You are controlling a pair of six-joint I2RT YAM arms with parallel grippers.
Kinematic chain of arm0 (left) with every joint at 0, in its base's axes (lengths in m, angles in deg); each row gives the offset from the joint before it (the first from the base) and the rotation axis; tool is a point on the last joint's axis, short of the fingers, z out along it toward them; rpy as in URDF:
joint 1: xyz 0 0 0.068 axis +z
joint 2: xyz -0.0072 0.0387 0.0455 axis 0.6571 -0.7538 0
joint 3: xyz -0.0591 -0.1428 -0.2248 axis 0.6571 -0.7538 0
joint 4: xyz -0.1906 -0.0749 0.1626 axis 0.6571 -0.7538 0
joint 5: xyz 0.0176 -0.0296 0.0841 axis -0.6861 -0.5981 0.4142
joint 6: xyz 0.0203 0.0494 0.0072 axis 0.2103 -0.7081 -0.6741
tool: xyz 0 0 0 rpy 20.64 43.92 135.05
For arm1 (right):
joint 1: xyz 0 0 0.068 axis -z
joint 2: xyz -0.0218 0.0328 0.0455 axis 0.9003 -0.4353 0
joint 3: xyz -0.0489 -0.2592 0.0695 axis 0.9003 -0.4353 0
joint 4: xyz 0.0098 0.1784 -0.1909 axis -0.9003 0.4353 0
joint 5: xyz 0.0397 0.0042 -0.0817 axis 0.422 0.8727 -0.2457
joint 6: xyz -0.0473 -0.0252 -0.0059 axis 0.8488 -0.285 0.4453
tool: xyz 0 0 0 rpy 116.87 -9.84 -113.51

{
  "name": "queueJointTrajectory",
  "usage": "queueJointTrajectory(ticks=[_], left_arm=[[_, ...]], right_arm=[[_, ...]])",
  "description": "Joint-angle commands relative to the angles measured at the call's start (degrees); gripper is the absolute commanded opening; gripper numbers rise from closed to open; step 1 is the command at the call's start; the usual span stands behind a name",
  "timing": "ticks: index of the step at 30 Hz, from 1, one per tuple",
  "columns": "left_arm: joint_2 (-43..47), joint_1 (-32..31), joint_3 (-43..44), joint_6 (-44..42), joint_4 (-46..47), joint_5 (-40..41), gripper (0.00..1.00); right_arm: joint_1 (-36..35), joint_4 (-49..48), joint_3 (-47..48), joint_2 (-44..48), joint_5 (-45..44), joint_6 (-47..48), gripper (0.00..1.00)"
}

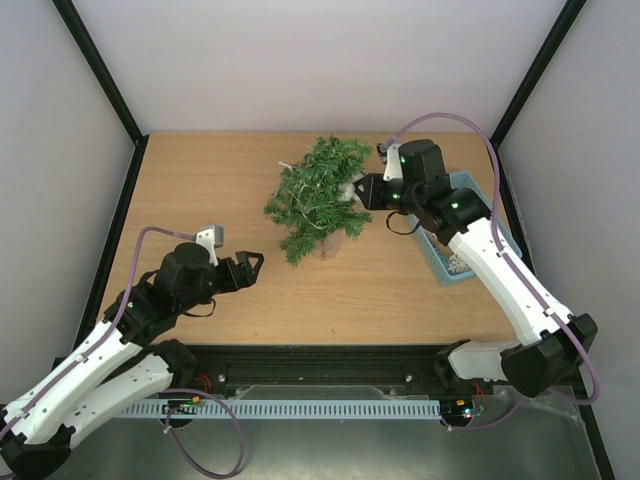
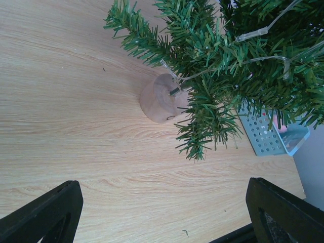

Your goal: Decorate the small christmas tree

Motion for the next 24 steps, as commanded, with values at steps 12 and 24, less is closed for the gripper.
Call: queueJointTrajectory(ticks=[12, 24], left_arm=[[-0.3, 0.3, 2.0, -0.6, -1.1, 0.8, 0.91], [-0.7, 0.3, 3.6, -0.3, -2.4, 2.5, 0.92]], right_arm=[[0.2, -4.2, -2.4, 0.7, 2.9, 2.6, 0.27], [0.3, -0.4, -0.3, 8.1, -1.1, 2.4, 0.52]])
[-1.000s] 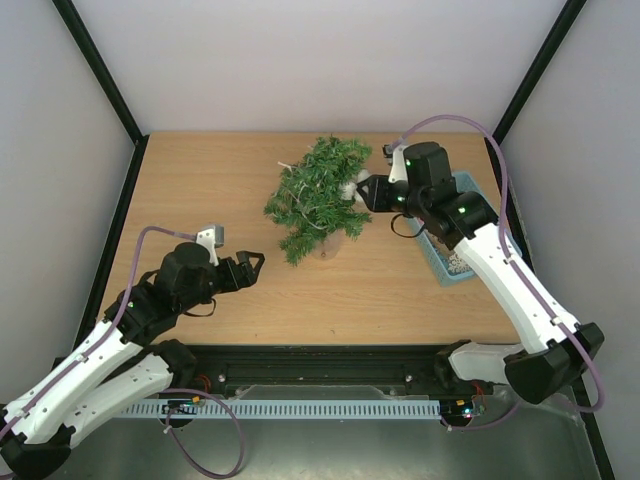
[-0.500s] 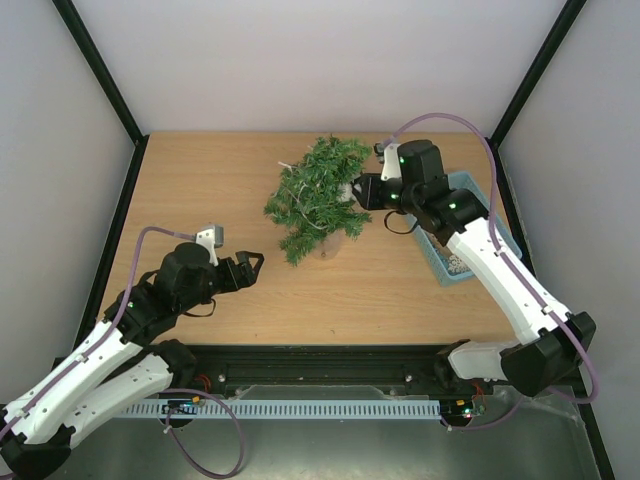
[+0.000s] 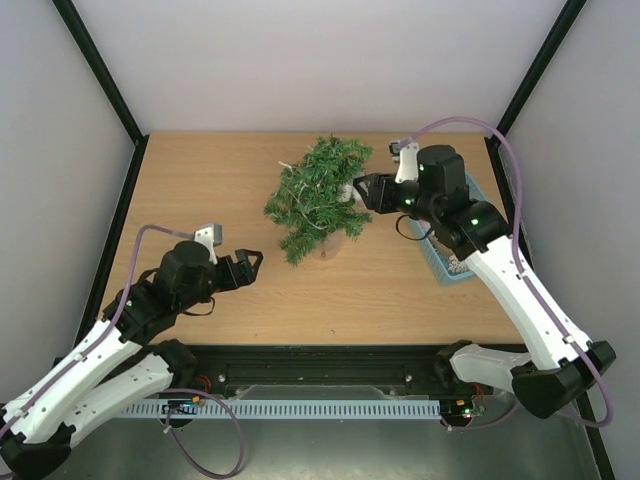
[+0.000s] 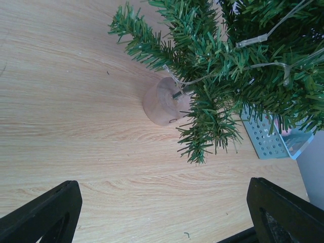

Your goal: Decorate the small christmas tree

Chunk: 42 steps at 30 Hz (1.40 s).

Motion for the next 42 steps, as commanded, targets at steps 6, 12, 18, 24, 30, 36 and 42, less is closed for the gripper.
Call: queueJointTrajectory(ticks=[6, 12, 18, 24, 30, 36, 42], left_arm=[[0.4, 0.3, 4.0, 0.3, -3.5, 3.5, 0.94], [1.0, 0.3, 6.2, 0.3, -6.5, 6.5, 0.95], [1.2, 0.3, 10.1, -0.7, -10.7, 9.7, 0.99], [2.6, 0.3, 12.6, -1.0, -14.1, 11.4, 1.00], [2.9, 0.3, 12.6, -1.1, -16.2, 9.9, 1.00], [0.7, 0.3, 16.4, 1.3, -20.3, 7.4, 0.99], [-0.2, 0.3, 15.6, 5.7, -23.7, 4.6, 1.00]], right_arm=[[0.5, 3.4, 0.6, 5.7, -3.5, 0.4, 0.60], [0.7, 4.7, -2.3, 10.2, -6.1, 0.3, 0.70], [0.7, 6.0, -8.7, 17.5, -9.4, -0.9, 0.97], [0.7, 6.5, -19.1, 26.4, -9.4, -4.4, 0.99], [0.7, 11.6, -19.9, 29.7, -6.5, -7.9, 0.99], [0.7, 17.8, -13.1, 27.6, -6.0, -13.0, 0.99], [0.7, 22.4, -11.4, 25.5, -5.3, -20.8, 0.98]])
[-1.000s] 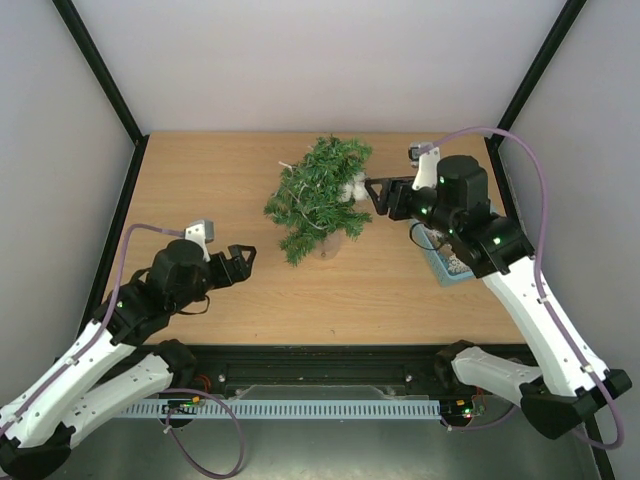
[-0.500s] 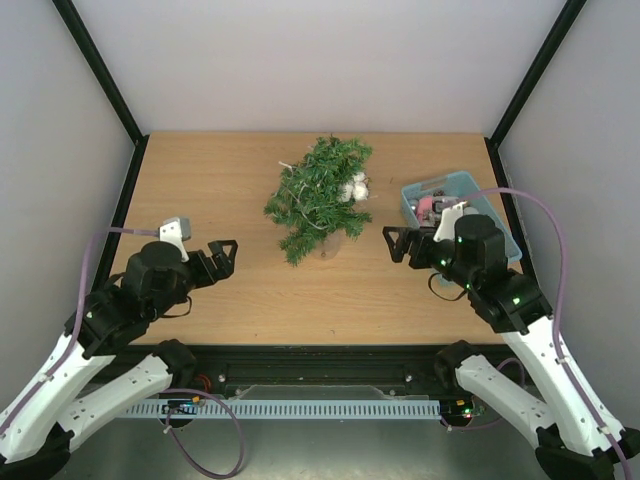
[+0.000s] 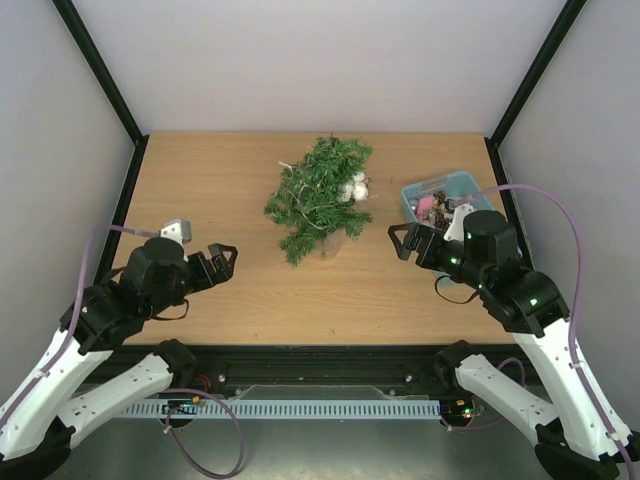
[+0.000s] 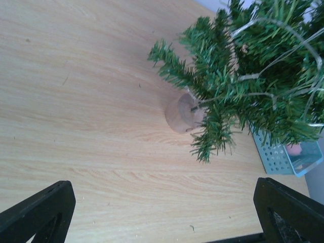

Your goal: Decorate the small christmas tree

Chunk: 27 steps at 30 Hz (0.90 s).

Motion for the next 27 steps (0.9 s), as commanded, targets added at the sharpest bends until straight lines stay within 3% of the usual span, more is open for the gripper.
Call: queueJointTrajectory(ticks=[1, 9, 16, 19, 27], left_arm=[[-0.2, 0.3, -1.5, 3.7, -4.0, -3.6, 1.00], [1.0, 0.3, -7.4, 4.4, -0.9, -10.5, 1.00], [6.1, 0.3, -15.2, 1.2, 7.4, -17.4, 1.00], [6.1, 0.3, -15.7, 1.6, 7.8, -21.5, 0.99], [6.2, 0.3, -15.2, 1.6, 7.3, -20.3, 1.00]], right_arm=[[0.3, 6.3, -0.3, -0.2, 1.6, -7.6, 0.99], [0.3, 9.3, -5.8, 5.6, 3.6, -14.5, 0.99], [0.3, 3.9, -21.7, 14.5, 4.7, -10.8, 0.99], [0.3, 1.0, -23.0, 15.0, 5.7, -12.0, 0.99], [0.3, -1.3, -21.8, 10.7, 9.6, -12.4, 0.99]])
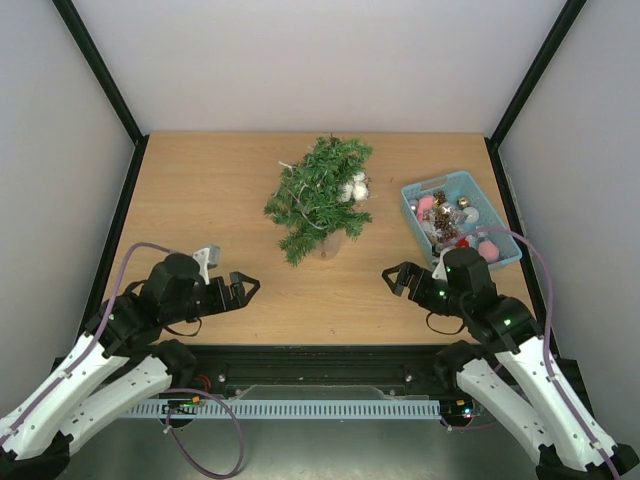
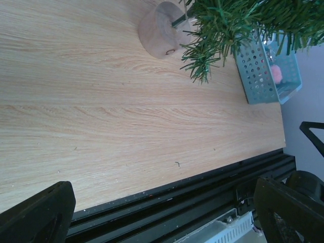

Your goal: Decorate the small christmas tree

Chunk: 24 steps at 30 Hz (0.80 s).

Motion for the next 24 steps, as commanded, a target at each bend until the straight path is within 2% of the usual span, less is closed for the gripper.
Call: queueJointTrajectory(ticks=[1, 6, 12, 18, 24], left_arm=[[1.4, 0.3, -0.2, 0.6, 2.5, -1.2, 0.99], [2.0, 0.3, -2.7, 1.6, 5.5, -1.3, 0.99], [-1.2, 0.3, -1.8, -1.5, 7.3, -1.5, 1.00], [-6.1, 0.3, 1.3, -3.2, 6.3, 2.5, 1.00], [-5.4, 0.3, -0.6, 0.6, 10.9, 3.8, 0.99]], right_arm=[[0.3, -3.0, 1.1, -0.9, 4.3, -0.6, 0.99], [0.3, -6.1, 3.3, -1.5, 4.3, 3.4, 0.99], [0.3, -7.3, 5.1, -5.0, -2.4, 6.0, 0.99], [0.3, -8.0, 5.0, -5.3, -9.7, 6.2, 0.99], [0.3, -9.7, 2.5, -7.3, -8.4, 6.0, 0.99]])
